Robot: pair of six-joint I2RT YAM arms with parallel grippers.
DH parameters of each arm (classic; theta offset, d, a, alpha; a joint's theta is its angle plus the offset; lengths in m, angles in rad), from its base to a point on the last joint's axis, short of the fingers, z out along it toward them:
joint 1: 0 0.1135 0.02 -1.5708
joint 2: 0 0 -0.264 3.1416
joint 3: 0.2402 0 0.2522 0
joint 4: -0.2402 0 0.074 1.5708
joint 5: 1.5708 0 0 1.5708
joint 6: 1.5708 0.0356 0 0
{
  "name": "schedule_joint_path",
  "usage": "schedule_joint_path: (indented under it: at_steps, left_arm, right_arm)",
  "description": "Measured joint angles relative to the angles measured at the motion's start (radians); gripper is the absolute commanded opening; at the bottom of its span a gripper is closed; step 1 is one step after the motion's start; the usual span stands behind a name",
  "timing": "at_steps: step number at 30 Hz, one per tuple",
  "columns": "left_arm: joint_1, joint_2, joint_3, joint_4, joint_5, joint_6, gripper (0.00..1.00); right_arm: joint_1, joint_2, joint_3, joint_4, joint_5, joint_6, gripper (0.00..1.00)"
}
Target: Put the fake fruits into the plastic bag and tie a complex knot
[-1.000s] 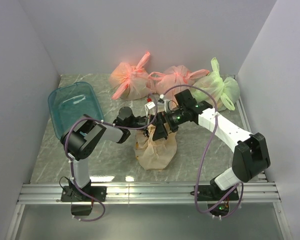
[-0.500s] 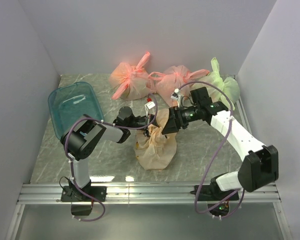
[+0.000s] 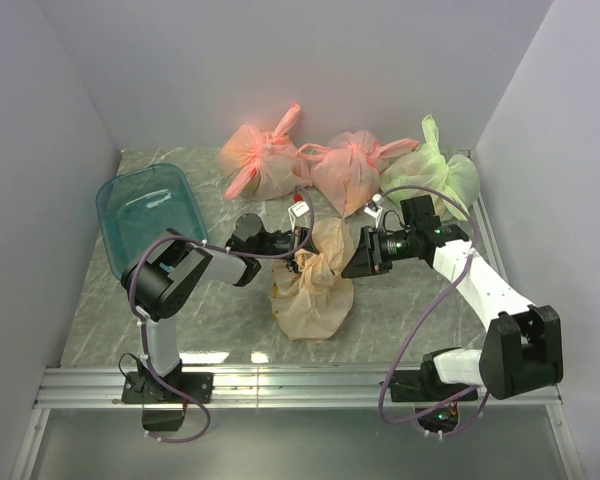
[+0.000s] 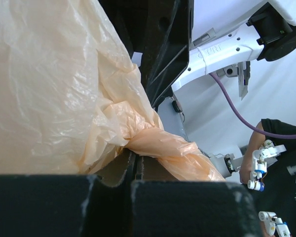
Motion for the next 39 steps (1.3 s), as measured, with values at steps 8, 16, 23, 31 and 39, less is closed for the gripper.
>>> schedule_joint_path:
  at_steps: [8, 16, 23, 31, 39]
  left_arm:
    - [0.0, 0.0, 0.0, 0.005, 0.0, -0.016, 0.0]
    - [0.0, 0.0, 0.0, 0.007, 0.0, -0.025, 0.0]
    - [0.0, 0.0, 0.0, 0.007, 0.001, -0.027, 0.0]
    - [0.0, 0.0, 0.0, 0.007, 0.008, -0.027, 0.0]
    - [-0.002, 0.001, 0.0, 0.008, 0.008, -0.047, 0.0]
  right_arm:
    - [0.0, 0.0, -0.012, 0.149, -0.042, 0.115, 0.4]
    - [0.024, 0.032, -0.012, 0.201, -0.064, 0.15, 0.39]
    - [0.04, 0.042, -0.013, 0.201, -0.069, 0.143, 0.37]
    - [0.039, 0.044, -0.013, 0.182, -0.093, 0.111, 0.38]
    - [0.028, 0.029, -0.021, 0.163, -0.119, 0.113, 0.37]
